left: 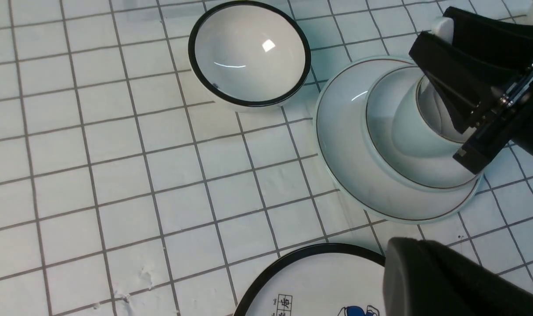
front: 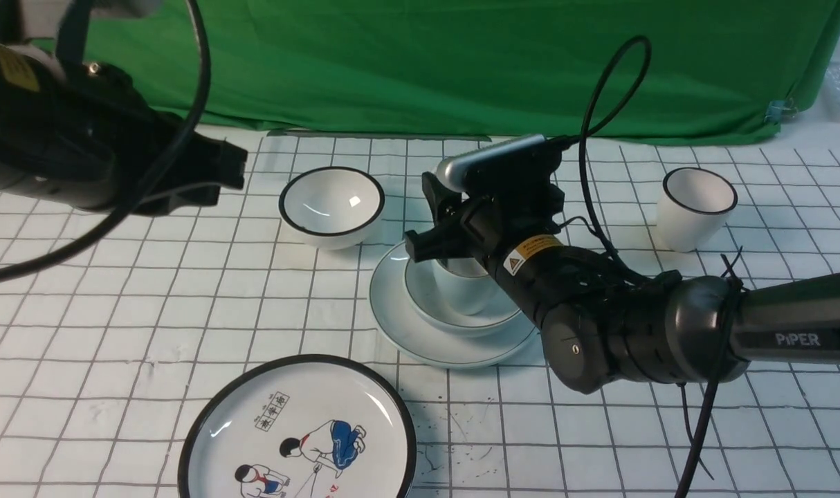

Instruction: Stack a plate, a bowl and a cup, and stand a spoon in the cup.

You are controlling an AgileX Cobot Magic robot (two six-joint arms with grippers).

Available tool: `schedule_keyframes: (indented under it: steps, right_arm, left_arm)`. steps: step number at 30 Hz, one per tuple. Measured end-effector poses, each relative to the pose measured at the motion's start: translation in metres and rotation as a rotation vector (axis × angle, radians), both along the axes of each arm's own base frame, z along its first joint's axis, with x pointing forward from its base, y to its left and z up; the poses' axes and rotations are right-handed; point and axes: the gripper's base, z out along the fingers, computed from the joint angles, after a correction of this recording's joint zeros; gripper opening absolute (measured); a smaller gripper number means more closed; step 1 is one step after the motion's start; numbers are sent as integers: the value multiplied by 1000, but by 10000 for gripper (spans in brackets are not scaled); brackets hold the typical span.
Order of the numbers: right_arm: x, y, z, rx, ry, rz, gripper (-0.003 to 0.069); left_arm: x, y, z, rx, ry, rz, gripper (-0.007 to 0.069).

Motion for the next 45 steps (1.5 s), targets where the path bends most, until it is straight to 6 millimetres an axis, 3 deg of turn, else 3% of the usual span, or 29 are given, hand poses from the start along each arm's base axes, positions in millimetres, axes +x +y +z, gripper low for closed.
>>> schedule_keyframes:
  steps: [3, 4, 5, 7, 9, 10, 12, 14, 18, 20, 21, 22, 24, 25, 27, 30, 31, 32, 33, 36, 37, 40, 45]
  right_arm:
    - [-8, -2, 15, -112, 75, 53, 323]
    - [-14, -4, 28, -153, 82, 79, 307]
    - [-14, -4, 26, -171, 94, 86, 295]
    - [-30, -11, 63, -259, 95, 153, 218]
    - [-56, -36, 120, -284, 99, 196, 106]
    - [-75, -61, 154, -263, 120, 193, 55]
    - [-86, -77, 173, -241, 120, 178, 40]
    - [-127, -133, 224, -170, 99, 94, 27]
    - [-199, -197, 258, -69, 24, -79, 27]
    - [-237, -214, 253, -20, -36, -145, 27]
    - [-241, -216, 252, -15, -42, -152, 27]
    - [-266, -224, 238, 7, -94, -196, 27]
    - [-282, -229, 221, 29, -130, -227, 27]
    - [-294, -233, 199, 54, -179, -257, 27]
    - [-302, -237, 171, 103, -264, -294, 30]
    - [-305, -241, 153, 151, -367, -329, 40]
    - [-307, -244, 143, 181, -442, -352, 55]
    - [-308, -246, 139, 198, -486, -365, 71]
    - [-308, -246, 139, 198, -486, -365, 71]
    - [-309, -247, 129, 214, -527, -379, 142]
    - [-309, -247, 129, 214, -527, -379, 146]
    - [-308, -247, 125, 209, -505, -377, 199]
    - [-307, -246, 122, 198, -471, -369, 241]
  left_arm:
    - [0, 0, 0, 1, 2, 0, 1]
    - [0, 0, 0, 1, 3, 0, 1]
    - [0, 0, 0, 1, 3, 0, 1]
    - [0, 0, 0, 2, 5, -1, 1]
    - [-1, 0, -1, 4, 9, -2, 1]
    - [-1, 0, -1, 6, 10, -2, 1]
    - [-1, 0, -1, 8, 9, -2, 1]
    - [-1, 0, -1, 13, 7, -7, 1]
    - [-1, 1, -1, 15, 7, -9, 1]
    - [-4, 1, 1, 8, 2, -9, 1]
    - [-4, 1, 1, 8, 1, -9, 1]
    - [-8, 2, 3, -4, -5, -10, 1]
    - [-15, 3, 3, -20, -10, -10, 1]
    - [-24, 6, 2, -39, -24, -9, 1]
    - [-43, 12, 0, -71, -67, -6, 1]
    - [-63, 18, -6, -107, -120, 1, 1]
    - [-78, 23, -16, -132, -151, 7, 1]
    - [-91, 28, -20, -154, -194, 13, 1]
    - [-91, 28, -23, -153, -189, 14, 1]
    - [-130, 43, -44, -218, -353, 33, 1]
    - [-130, 43, -47, -215, -345, 34, 1]
    - [-154, 53, -58, -270, -491, 46, 1]
    - [-178, 62, -59, -332, -652, 50, 1]
